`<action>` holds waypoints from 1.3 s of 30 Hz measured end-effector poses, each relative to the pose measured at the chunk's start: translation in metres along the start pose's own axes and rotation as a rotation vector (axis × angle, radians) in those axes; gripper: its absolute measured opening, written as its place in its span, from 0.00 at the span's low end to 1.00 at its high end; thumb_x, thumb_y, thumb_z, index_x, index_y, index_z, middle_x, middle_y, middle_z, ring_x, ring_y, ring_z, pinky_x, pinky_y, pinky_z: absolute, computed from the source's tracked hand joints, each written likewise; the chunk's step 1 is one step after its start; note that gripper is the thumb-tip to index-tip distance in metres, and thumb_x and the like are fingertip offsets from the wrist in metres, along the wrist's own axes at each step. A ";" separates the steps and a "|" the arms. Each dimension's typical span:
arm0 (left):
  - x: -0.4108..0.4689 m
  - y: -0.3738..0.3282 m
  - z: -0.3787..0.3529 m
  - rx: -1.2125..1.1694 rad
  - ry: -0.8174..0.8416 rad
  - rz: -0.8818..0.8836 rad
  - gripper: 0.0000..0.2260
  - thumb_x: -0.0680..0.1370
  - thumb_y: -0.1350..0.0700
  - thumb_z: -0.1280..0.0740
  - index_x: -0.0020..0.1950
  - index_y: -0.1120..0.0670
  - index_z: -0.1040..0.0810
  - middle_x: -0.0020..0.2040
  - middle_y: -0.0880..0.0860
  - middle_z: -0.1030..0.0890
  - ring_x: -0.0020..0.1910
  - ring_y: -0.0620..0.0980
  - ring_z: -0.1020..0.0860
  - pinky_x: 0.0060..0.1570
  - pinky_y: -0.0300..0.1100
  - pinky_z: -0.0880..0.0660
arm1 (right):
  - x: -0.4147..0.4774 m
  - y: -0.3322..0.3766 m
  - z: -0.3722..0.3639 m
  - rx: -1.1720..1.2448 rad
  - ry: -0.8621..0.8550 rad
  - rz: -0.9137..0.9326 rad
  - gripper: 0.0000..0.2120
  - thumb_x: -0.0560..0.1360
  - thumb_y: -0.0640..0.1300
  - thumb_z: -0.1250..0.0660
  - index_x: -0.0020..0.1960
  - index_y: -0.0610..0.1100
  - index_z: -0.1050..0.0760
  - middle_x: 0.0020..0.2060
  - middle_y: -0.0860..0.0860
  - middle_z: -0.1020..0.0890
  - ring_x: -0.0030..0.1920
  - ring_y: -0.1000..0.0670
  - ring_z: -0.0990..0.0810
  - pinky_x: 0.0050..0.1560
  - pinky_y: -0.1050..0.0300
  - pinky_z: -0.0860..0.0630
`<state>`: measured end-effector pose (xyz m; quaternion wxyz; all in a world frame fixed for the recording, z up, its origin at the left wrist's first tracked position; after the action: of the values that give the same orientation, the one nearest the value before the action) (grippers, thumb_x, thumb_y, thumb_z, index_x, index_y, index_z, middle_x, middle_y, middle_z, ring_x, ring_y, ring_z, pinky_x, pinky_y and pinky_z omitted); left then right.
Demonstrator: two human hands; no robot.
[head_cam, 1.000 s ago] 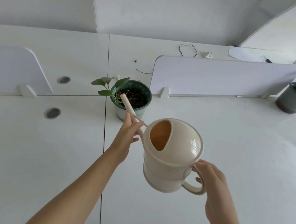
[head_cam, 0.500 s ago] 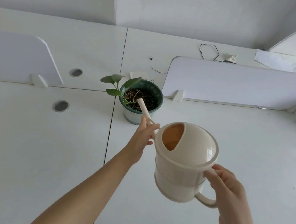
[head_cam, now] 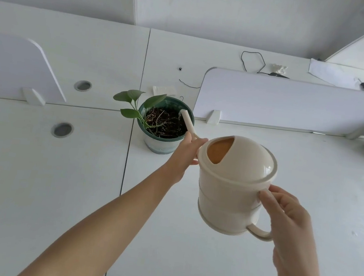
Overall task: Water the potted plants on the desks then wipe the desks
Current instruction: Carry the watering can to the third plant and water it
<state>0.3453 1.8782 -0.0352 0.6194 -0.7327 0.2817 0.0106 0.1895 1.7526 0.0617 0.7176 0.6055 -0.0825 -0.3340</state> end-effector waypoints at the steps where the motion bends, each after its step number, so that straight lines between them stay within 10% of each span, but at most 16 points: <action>1: 0.002 -0.001 0.001 0.004 0.003 0.005 0.10 0.72 0.50 0.36 0.51 0.43 0.35 0.42 0.49 0.28 0.41 0.46 0.27 0.48 0.43 0.30 | 0.001 0.001 -0.001 -0.002 -0.004 0.004 0.10 0.76 0.39 0.38 0.37 0.41 0.25 0.60 0.49 0.25 0.55 0.53 0.28 0.32 0.68 0.34; 12: -0.014 0.006 0.014 -0.014 0.005 0.018 0.15 0.77 0.52 0.40 0.61 0.46 0.40 0.55 0.54 0.27 0.53 0.51 0.26 0.60 0.49 0.29 | -0.013 -0.007 -0.007 -0.047 0.028 0.028 0.11 0.75 0.38 0.37 0.35 0.41 0.24 0.58 0.49 0.24 0.53 0.53 0.25 0.42 0.66 0.34; 17: -0.033 0.016 0.033 -0.046 -0.031 0.023 0.32 0.69 0.46 0.38 0.71 0.48 0.42 0.55 0.54 0.26 0.53 0.54 0.24 0.55 0.50 0.27 | -0.028 -0.012 -0.014 -0.045 0.075 -0.010 0.11 0.75 0.37 0.38 0.35 0.39 0.24 0.56 0.51 0.24 0.47 0.58 0.26 0.34 0.68 0.35; 24: -0.040 0.002 0.056 -0.063 -0.093 -0.008 0.26 0.78 0.52 0.41 0.75 0.52 0.46 0.62 0.55 0.28 0.51 0.47 0.25 0.48 0.41 0.28 | -0.038 -0.013 -0.035 -0.119 0.156 -0.007 0.10 0.75 0.39 0.36 0.36 0.38 0.23 0.52 0.57 0.26 0.35 0.71 0.24 0.30 0.72 0.31; 39: -0.049 0.025 0.035 -0.006 -0.024 0.106 0.19 0.78 0.50 0.41 0.67 0.56 0.35 0.44 0.49 0.27 0.43 0.45 0.27 0.46 0.42 0.30 | -0.058 -0.029 -0.021 -0.237 0.108 0.031 0.09 0.75 0.40 0.36 0.42 0.34 0.23 0.54 0.51 0.27 0.42 0.61 0.25 0.37 0.67 0.32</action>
<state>0.3049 1.9281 -0.0476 0.6192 -0.7184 0.3126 0.0532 0.1454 1.8020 0.0458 0.7927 0.5322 -0.0133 -0.2971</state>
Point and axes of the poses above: each hand's wrist, its own x-axis towards the middle knuckle, its own z-axis out of the back of the hand, y = z × x, the point moved 5 cm from there along x, towards the middle knuckle
